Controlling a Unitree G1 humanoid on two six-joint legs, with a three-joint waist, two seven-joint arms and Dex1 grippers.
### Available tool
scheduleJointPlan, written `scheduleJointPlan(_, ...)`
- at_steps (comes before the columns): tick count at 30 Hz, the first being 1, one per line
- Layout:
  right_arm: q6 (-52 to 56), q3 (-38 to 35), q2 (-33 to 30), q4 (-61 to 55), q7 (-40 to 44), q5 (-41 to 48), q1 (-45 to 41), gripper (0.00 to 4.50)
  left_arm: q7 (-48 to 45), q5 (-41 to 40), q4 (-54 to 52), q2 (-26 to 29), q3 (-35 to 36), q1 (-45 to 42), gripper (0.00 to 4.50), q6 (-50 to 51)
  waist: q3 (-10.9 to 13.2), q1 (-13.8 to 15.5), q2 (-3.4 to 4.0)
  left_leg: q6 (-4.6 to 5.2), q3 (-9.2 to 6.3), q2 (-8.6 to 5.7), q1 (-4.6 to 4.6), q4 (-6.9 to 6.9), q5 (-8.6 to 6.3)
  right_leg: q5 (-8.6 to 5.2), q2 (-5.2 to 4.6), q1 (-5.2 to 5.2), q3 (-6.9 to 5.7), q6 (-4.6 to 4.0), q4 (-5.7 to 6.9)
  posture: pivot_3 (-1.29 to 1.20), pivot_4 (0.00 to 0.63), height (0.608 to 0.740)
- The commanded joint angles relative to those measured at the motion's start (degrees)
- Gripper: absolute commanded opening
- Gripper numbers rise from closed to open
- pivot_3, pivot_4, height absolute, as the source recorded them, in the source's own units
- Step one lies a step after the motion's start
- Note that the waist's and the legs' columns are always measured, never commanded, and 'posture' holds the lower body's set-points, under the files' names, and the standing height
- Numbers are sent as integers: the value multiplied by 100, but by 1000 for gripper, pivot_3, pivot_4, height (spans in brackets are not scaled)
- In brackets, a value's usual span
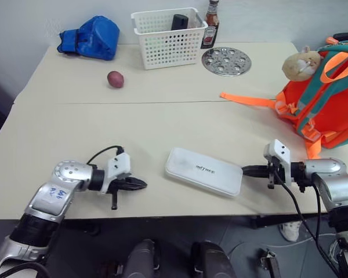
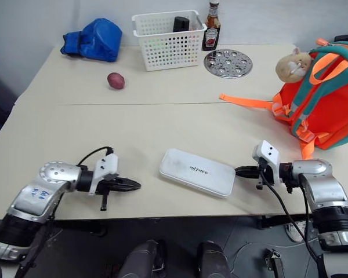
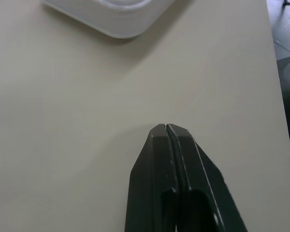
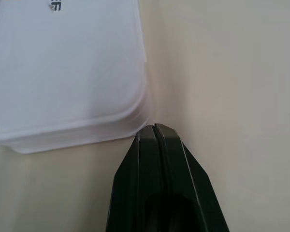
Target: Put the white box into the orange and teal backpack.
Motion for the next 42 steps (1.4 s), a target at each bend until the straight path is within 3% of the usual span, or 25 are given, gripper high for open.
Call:
scheduleJointPlan(1,65,-166,-225,-371,232,151,252,0,303,165,611,-416,30,-650,16,-400,0,56,-2,6,1,-3,-3,2,0,0,-2,0,1,0,-4,0,150,740)
scheduleJointPlan(7,429,-255,-317,-1059,343,406,630,0,343,508,1610,-1293,-469,-1541,16,-758,-1,54,-4,14,15,-3,-10,14,-6,8,7,-7,2,14,4,0,150,740)
scheduleJointPlan(12,654,-349,-317,-1330,271,503,714,0,210,585,1778,-1478,-566,-1661,16,-799,0,-59,-6,13,30,5,-6,23,-6,8,13,-13,-5,15,12,0,150,740)
scheduleJointPlan(18,902,-365,-97,-1536,18,678,587,0,-161,483,1329,-1336,-669,-1404,16,-536,0,-86,-6,12,24,5,-6,24,-6,8,10,-12,5,15,17,0,150,740)
scheduleJointPlan(25,600,-188,327,-827,-467,310,-126,0,-272,337,578,-1090,-527,-993,16,-129,0,-95,-7,7,22,6,-1,29,-8,8,7,-14,13,15,34,0,150,740)
scheduleJointPlan(34,446,-9,316,-517,-277,62,-369,0,312,328,350,-800,69,-621,16,476,0,-90,-6,8,11,6,-8,34,-8,8,5,-14,9,15,36,0,150,740)
scheduleJointPlan(37,214,43,205,-419,-175,-78,-346,0,452,-23,325,-564,534,-448,534,1254,0,-118,-7,7,10,8,-7,34,-9,8,7,-15,9,15,41,0,150,740)
scheduleJointPlan(42,14,86,217,-235,-133,-214,-429,0,538,-1296,-206,-421,1405,-308,2130,3357,2,-148,-8,4,7,10,-6,31,-11,8,7,-18,8,15,44,0,150,740)
